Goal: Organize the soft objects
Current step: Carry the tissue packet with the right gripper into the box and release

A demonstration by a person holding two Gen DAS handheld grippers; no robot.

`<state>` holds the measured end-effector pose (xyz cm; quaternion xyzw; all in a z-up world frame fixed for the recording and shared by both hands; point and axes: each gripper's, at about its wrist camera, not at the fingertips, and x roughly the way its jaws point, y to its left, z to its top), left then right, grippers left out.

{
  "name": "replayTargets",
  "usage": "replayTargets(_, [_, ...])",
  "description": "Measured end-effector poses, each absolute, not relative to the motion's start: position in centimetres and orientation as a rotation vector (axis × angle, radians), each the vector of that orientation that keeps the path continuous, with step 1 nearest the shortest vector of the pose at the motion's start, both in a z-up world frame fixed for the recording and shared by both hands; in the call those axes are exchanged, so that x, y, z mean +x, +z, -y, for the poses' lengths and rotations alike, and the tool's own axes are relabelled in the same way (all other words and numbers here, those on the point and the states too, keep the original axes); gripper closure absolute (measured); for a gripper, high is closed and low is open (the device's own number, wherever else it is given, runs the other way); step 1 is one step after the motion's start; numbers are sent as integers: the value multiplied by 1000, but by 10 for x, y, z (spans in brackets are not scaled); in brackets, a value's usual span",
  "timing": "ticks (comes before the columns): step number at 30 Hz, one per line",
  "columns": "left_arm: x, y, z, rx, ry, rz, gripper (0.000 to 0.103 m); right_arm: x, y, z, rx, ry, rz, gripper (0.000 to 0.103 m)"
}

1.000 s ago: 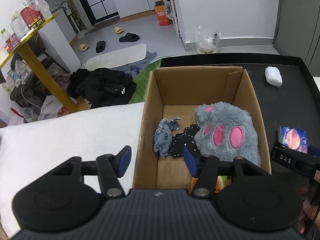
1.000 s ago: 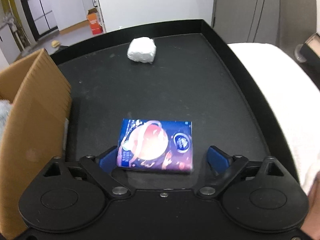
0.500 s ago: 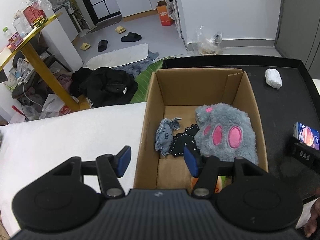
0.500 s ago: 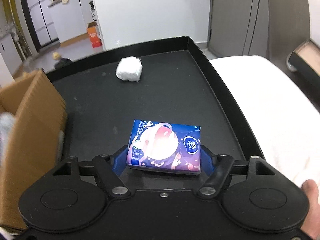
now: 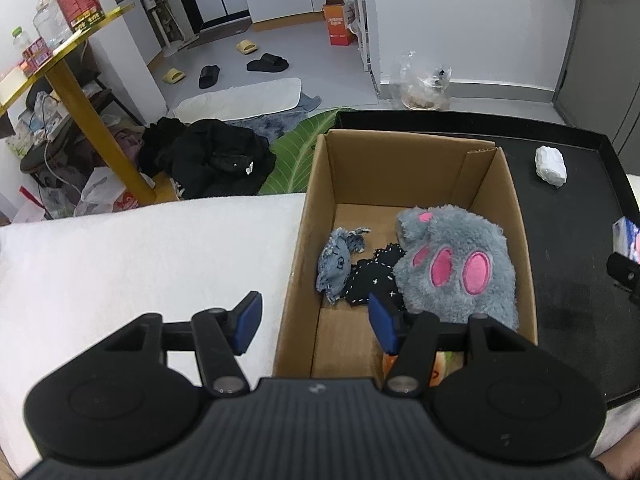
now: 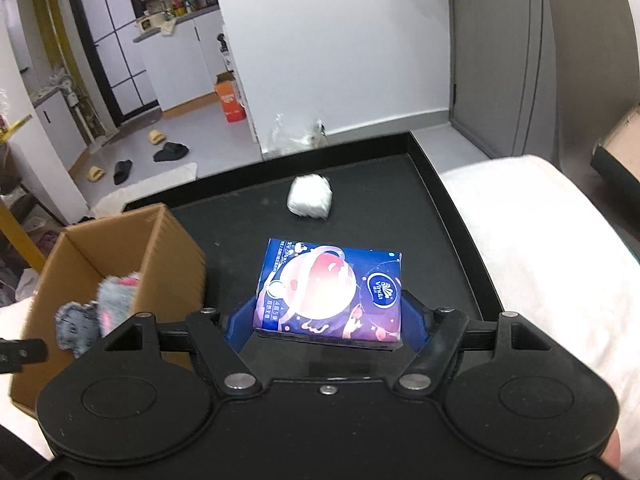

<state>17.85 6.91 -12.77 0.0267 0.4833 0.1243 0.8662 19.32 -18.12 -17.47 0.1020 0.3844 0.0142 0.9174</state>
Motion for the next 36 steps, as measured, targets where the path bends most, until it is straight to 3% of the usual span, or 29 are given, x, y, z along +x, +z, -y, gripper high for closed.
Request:
replayTargets(29, [167, -128, -120, -225, 293, -996, 46, 193, -107, 103, 116, 327, -675, 32])
replayTargets(36, [170, -136, -131, -287, 274, -1028, 56, 193, -105, 76, 130, 427, -734, 31])
